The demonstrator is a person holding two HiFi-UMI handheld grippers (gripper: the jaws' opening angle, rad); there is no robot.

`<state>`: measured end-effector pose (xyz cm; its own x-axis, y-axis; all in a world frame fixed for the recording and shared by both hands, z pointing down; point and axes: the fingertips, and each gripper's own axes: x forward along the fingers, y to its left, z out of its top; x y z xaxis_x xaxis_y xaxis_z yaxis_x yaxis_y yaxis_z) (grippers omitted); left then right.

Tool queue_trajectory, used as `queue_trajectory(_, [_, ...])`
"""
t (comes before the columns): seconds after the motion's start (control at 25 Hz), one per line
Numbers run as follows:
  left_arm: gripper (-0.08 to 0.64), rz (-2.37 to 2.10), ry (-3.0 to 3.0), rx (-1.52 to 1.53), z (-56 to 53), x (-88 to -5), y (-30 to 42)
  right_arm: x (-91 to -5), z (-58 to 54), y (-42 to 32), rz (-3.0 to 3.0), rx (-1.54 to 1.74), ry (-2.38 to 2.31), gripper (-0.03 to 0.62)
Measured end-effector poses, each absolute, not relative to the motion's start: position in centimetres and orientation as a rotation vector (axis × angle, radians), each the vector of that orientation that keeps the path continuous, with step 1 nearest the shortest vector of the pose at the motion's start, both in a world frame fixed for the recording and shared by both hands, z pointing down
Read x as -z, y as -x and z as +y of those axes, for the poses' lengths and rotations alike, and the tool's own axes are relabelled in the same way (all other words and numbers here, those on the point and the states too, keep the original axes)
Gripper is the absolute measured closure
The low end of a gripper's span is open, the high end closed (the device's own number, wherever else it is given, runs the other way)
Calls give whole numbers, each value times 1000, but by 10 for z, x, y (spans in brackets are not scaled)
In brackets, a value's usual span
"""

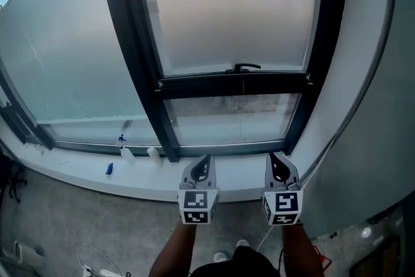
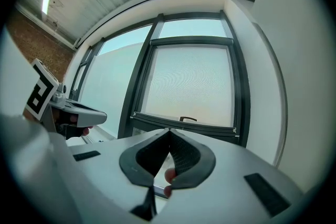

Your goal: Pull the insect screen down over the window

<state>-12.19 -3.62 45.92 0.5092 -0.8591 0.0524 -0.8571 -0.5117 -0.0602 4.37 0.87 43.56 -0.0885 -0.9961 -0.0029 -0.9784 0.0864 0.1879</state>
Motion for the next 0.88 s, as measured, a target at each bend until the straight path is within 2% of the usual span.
queue_trajectory(0.88, [558,1507,2686,162,-17,-456,84,-437,15,-58,-2250,224,-2005,589])
